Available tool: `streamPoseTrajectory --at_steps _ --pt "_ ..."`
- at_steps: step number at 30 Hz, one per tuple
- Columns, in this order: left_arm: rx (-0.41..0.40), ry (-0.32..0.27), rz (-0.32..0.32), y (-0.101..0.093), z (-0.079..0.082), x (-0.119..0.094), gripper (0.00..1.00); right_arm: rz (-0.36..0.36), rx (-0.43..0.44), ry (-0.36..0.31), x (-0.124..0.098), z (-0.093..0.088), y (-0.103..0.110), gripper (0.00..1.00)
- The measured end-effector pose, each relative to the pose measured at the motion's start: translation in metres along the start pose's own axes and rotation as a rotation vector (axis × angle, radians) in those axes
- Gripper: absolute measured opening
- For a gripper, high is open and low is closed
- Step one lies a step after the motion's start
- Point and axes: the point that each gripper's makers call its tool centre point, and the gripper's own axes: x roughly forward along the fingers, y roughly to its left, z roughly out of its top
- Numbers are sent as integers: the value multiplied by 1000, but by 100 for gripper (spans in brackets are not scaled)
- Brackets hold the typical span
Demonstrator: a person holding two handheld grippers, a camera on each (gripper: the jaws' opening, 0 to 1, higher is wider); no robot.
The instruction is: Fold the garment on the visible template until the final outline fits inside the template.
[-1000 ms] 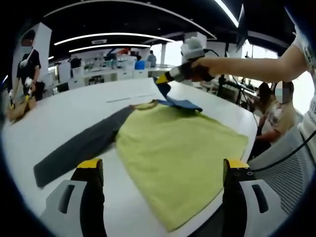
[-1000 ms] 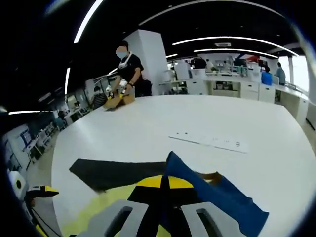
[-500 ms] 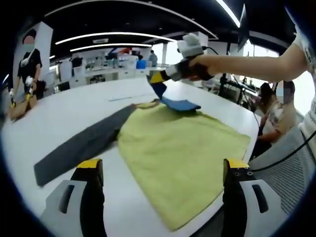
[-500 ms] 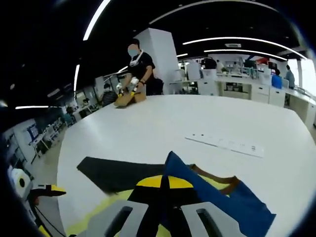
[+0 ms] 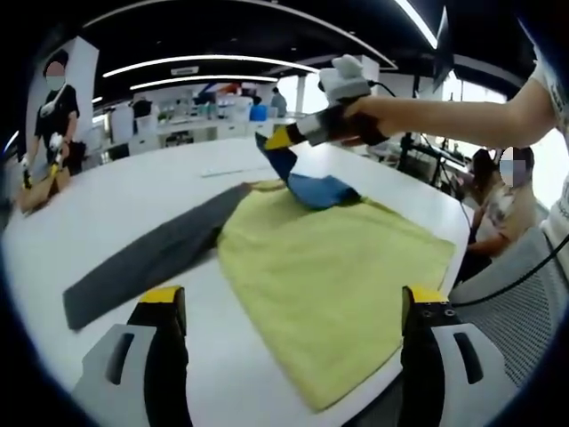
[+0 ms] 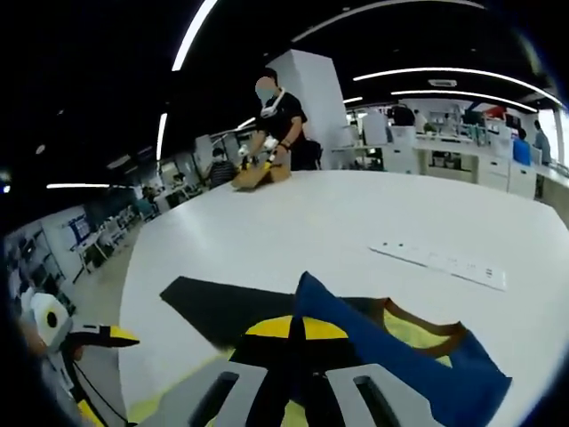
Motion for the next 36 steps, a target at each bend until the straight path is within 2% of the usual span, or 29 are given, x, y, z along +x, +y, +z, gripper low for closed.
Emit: streamPoseTrajectory --at_steps 7,15,20,36 --pt "-5 4 7 3 -1 1 97 48 -33 28 3 -12 20 0" --pt "-6 0 12 5 0 -1 97 69 -37 61 10 -26 32 0" --pt "-5 -3 14 5 1 -4 97 59 -23 84 17 -35 31 0" --pt "-15 -1 26 16 -5 -6 98 36 74 80 48 -45 26 0"
